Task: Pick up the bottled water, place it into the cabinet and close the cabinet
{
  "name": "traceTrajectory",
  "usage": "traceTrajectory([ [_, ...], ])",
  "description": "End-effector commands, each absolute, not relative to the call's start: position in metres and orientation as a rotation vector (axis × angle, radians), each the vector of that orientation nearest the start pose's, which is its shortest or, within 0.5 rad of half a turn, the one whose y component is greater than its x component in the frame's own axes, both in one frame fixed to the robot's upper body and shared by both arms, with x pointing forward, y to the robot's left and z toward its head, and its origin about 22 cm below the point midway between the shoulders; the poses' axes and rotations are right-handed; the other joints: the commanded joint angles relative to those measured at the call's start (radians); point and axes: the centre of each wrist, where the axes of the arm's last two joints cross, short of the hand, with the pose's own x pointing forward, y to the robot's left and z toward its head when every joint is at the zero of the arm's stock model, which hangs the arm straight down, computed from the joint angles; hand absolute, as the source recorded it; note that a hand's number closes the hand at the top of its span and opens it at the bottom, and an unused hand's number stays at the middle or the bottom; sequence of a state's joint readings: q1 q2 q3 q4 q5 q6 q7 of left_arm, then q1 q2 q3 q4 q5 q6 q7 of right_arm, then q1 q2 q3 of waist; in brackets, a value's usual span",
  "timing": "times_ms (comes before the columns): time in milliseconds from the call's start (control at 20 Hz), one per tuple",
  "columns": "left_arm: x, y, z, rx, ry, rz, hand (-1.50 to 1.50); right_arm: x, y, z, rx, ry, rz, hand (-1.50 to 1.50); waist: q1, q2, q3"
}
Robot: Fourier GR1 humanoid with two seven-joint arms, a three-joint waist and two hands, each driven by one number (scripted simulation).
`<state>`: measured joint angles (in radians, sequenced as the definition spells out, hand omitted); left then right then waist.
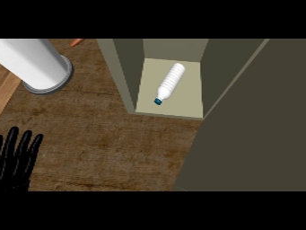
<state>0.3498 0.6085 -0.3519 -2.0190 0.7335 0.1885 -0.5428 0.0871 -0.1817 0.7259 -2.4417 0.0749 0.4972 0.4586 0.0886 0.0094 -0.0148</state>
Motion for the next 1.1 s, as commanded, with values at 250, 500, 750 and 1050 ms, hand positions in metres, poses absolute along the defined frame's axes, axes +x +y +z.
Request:
traceTrajectory([
  [250,0.147,0.271,0.059,-0.357,-1.937,0.146,-1.50,0.132,-0.103,0.150,0.768,-1.654,0.906,1.50,0.035,0.026,0.001],
  [500,0.145,0.271,0.061,-0.411,-1.922,0.096,-1.50,0.127,-0.092,0.124,1.035,-1.378,0.931,1.50,0.094,0.046,0.001],
  [750,0.144,0.277,0.059,-0.398,-1.917,0.098,-1.50,0.146,-0.099,0.122,1.055,-1.354,0.808,1.50,0.082,0.036,0.003],
  [1050,0.143,0.282,0.060,-0.365,-1.929,0.104,-1.50,0.154,-0.135,0.127,0.898,-1.518,0.506,1.50,0.028,0.030,0.004],
])
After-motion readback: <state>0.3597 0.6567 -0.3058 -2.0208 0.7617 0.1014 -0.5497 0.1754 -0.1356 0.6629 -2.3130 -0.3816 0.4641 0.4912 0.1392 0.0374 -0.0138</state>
